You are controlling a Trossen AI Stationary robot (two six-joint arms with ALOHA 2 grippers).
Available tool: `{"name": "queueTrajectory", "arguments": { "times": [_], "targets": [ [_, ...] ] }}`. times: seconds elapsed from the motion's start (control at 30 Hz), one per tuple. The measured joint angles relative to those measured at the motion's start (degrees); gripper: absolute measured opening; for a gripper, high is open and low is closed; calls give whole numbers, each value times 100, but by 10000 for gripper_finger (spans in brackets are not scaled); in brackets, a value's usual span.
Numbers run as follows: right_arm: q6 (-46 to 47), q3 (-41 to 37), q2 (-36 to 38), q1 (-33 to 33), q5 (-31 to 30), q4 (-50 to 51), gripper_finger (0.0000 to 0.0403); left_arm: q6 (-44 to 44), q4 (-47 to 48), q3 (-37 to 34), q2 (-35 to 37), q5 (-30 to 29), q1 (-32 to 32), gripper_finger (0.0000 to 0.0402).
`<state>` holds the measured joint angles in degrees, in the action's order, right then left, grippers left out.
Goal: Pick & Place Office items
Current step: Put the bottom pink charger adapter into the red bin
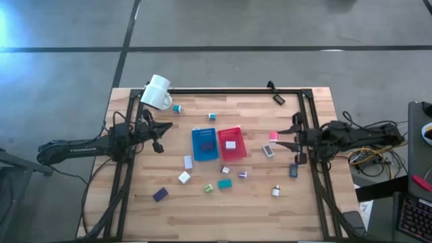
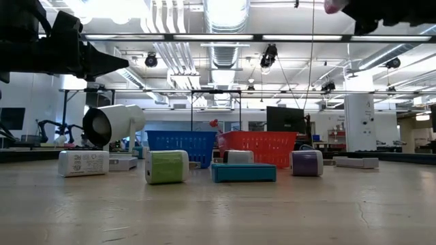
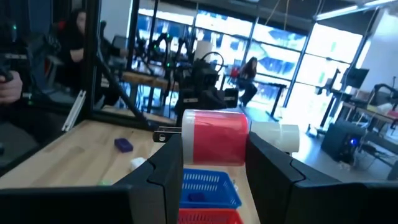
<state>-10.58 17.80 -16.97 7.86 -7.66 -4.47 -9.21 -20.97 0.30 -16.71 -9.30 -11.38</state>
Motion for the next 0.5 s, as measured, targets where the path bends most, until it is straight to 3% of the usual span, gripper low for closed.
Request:
{"name": "queueTrajectory", "arguments": {
  "times": [0.3,0.5],
  "targets": [
    [133,-848,1691,0,4,3,134,-85,0,2,0,-7,-2,24],
    [334,-782,1376,0,-290,84,135,-77,4,0,1,-9,-1,24]
  ]
}}
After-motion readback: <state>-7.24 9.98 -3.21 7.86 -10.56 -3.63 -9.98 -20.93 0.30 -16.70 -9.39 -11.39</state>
